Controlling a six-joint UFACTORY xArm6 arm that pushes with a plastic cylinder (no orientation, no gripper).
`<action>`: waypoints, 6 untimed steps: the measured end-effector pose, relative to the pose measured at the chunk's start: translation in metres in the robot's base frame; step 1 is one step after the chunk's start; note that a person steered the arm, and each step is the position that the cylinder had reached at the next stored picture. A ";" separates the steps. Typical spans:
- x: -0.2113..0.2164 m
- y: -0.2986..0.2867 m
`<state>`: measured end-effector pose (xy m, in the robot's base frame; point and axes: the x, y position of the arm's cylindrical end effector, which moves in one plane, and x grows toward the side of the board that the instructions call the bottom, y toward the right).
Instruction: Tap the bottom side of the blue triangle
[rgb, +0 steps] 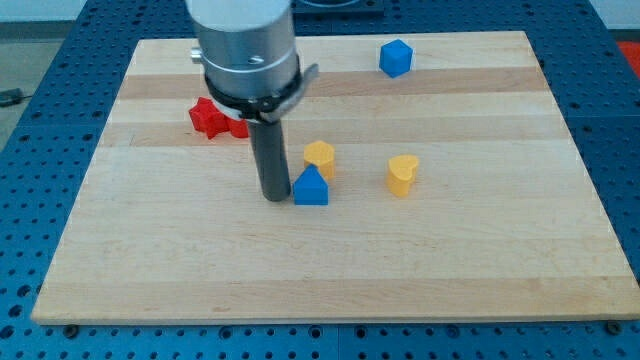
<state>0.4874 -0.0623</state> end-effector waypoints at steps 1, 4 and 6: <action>0.022 -0.001; 0.035 0.054; 0.028 0.056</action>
